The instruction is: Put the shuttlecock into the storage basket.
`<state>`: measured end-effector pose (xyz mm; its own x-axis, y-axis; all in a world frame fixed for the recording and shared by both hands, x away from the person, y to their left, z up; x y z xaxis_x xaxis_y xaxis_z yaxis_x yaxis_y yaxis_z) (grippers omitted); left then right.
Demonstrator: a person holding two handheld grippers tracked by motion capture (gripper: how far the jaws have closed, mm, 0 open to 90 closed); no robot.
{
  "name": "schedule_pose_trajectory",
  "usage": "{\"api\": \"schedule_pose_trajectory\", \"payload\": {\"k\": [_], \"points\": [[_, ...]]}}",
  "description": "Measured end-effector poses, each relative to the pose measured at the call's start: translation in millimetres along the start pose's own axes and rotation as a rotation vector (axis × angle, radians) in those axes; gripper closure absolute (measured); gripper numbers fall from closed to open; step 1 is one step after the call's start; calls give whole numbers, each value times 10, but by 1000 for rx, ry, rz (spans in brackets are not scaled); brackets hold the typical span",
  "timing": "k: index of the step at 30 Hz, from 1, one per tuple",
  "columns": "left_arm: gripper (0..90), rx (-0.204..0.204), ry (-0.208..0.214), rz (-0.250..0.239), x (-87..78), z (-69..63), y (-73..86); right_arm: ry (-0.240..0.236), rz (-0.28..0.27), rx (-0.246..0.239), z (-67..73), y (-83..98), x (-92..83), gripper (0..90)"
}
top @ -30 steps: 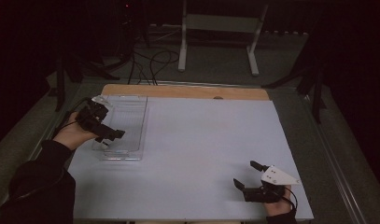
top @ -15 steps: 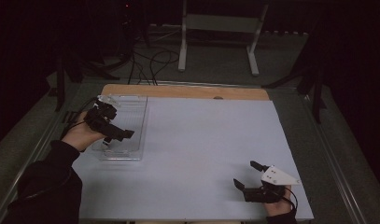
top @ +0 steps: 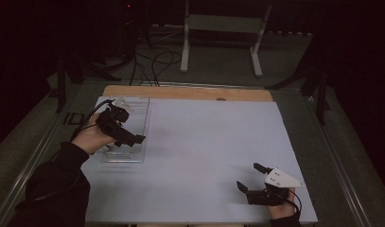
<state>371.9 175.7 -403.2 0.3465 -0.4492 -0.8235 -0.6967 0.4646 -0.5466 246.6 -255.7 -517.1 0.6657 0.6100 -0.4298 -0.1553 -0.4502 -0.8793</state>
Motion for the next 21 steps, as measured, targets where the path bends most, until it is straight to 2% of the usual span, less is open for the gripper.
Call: {"api": "schedule_pose_trajectory", "payload": {"k": [9, 21], "points": [[0, 59, 39, 9, 80, -195, -49, 0, 0, 0, 7, -5, 2, 93], [0, 109, 99, 14, 176, -397, -108, 0, -3, 0, 0, -6, -4, 93]]}}
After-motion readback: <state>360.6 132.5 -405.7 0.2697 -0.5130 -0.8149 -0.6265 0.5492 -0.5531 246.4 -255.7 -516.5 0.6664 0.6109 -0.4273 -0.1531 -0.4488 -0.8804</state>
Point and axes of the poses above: each handheld gripper's, and its own axes: x roughly forward along the jaws, y roughly out of its underside, z roughly to its left, the point moved 4 cm from there along x, roughly forward along the jaws, and after that the axes turned 12 degrees about -x, right-handed, at the moved point
